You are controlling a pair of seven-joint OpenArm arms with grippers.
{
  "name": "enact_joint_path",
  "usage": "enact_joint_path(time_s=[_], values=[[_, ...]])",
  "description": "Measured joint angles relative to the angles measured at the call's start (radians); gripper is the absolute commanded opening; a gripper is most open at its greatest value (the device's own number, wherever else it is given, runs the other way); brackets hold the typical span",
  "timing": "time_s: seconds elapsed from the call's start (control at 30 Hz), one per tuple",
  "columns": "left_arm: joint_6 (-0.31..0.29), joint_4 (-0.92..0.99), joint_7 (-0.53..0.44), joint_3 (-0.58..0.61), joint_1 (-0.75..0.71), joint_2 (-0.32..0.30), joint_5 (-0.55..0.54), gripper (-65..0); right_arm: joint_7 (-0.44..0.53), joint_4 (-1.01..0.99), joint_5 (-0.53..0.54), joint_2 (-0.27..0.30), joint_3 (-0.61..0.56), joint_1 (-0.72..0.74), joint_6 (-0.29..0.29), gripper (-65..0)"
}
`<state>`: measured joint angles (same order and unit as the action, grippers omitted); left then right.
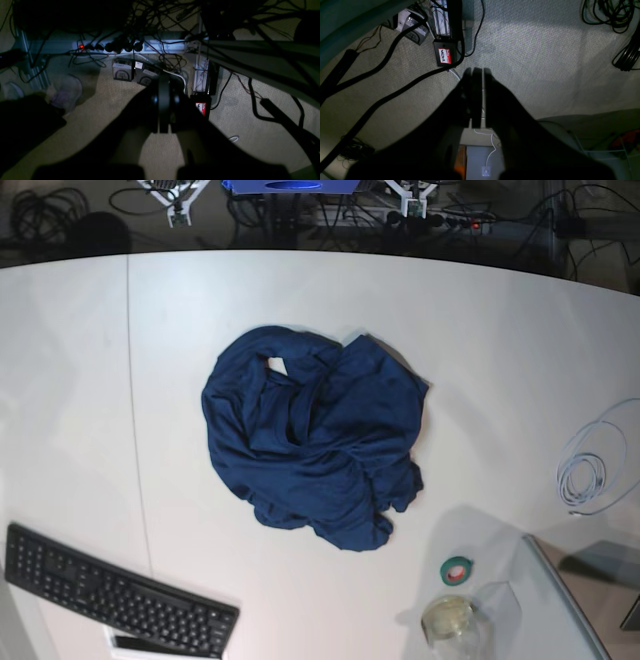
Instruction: Layout the t-shirt on the table in an organized manner, then fold the t-shirt properly
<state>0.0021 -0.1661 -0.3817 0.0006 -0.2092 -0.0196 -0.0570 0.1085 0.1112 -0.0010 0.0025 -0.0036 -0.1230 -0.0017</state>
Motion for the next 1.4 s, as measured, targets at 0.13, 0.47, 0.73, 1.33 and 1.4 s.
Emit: enact_joint_path(time_s=[0.13,0.47,0.73,1.33,1.4], values=[[0.000,0.001,0.002,-0.006,-0.005,-0.001,0.000,-65.0,0.008,0.048,0.000,0.000,0.004,-0.042,0.000,-64.2],[0.000,-0.002,0.007,0.002,-0.018,-0.001,0.003,-65.0,0.008,0.078,0.000,0.000,0.004,-0.058,0.000,-63.8],[-0.001,0.005,0.007,0.002,-0.016,-0.017,0.003,-65.0,0.007,0.083,0.000,0.000,0.004,-0.092,0.000,-64.2],[-0.002,0.005,0.006,0.003,-0.005,-0.024,0.004,-65.0,-0.029,0.079,0.000,0.003,0.004,-0.079,0.000,-64.2],[-0.001,-0.002,0.006,0.003,-0.011,-0.037,0.004,-65.0,-0.026,0.082,0.000,0.003,0.006,-0.084,0.000,-64.2]])
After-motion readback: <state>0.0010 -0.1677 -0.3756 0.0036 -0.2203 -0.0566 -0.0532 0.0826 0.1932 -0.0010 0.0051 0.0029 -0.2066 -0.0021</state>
